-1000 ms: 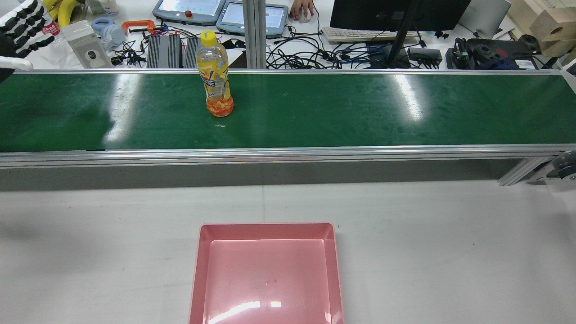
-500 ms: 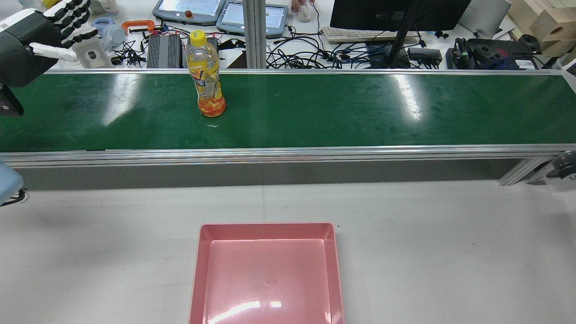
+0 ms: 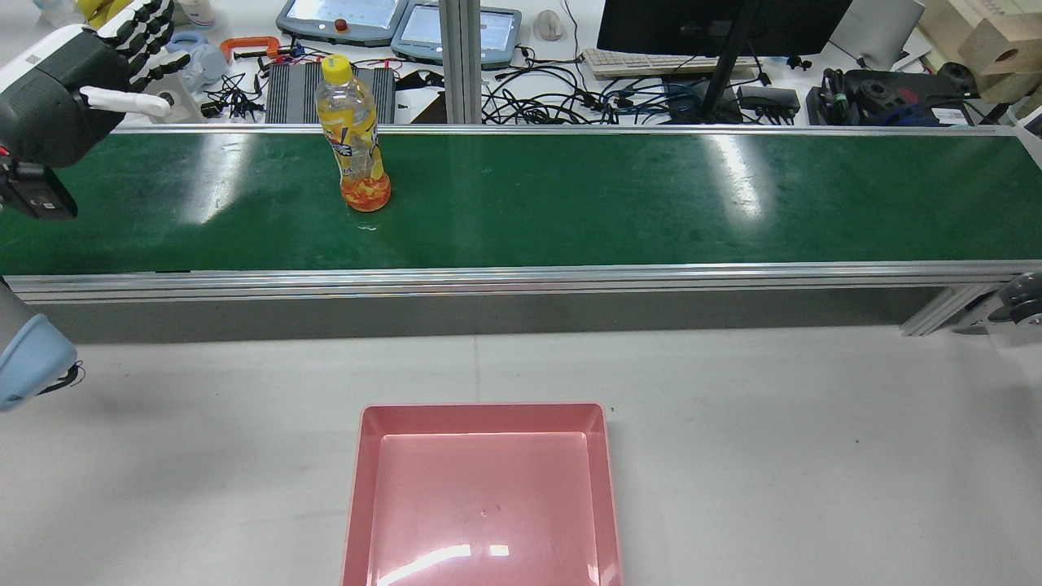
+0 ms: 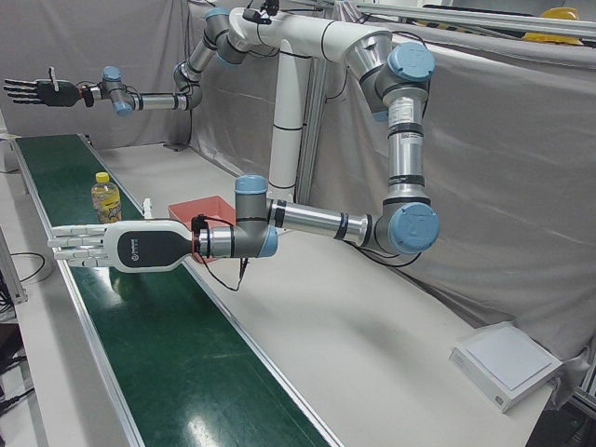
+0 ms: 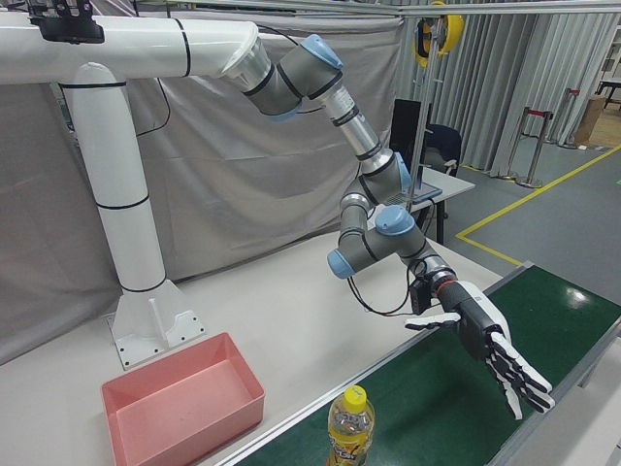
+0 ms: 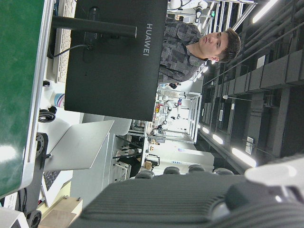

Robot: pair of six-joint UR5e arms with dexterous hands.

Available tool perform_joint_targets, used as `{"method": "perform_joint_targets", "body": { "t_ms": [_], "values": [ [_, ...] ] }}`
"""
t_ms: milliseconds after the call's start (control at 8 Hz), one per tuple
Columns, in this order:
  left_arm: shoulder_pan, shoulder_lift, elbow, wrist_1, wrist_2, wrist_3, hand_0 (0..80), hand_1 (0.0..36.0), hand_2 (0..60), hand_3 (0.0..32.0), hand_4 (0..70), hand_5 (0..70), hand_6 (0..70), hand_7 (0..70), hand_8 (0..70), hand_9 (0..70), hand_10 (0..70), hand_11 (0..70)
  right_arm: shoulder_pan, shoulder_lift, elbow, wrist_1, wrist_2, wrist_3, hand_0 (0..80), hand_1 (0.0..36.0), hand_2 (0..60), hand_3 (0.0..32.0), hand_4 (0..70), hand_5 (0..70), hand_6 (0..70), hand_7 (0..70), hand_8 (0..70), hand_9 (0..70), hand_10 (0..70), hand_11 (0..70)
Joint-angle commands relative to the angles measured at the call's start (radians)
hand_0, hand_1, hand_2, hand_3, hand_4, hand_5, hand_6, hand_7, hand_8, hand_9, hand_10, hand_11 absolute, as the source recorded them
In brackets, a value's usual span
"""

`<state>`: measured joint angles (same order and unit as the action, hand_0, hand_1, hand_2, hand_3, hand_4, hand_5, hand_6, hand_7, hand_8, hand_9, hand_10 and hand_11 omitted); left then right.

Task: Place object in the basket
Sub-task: 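Move the left hand toward the orange-labelled bottle on the belt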

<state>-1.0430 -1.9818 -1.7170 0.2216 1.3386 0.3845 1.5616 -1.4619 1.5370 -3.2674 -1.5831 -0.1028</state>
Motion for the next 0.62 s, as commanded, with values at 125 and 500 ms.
{"method": "perform_joint_targets", "body": {
  "t_ms": [125,500],
  "values": [
    [0.038,0.0,0.0,-0.004,-0.035,0.057,49.7,12.4,0.0,0.0,0.0,0.0,0.0,0.0,0.0,1.7,6.9,12.1,0.0,0.0,0.0,0.0,0.0,0.0,0.0,0.0,0.0,0.0,0.0,0.0,0.0,0.0,0.0,0.0,0.0,0.0],
    [0.056,-0.002,-0.004,-0.011,-0.071,0.093,50.8,13.3,0.0,0.0,0.0,0.3,0.0,0.0,0.0,1.6,6.9,12.2,0.0,0.0,0.0,0.0,0.0,0.0,0.0,0.0,0.0,0.0,0.0,0.0,0.0,0.0,0.0,0.0,0.0,0.0]
  ]
}}
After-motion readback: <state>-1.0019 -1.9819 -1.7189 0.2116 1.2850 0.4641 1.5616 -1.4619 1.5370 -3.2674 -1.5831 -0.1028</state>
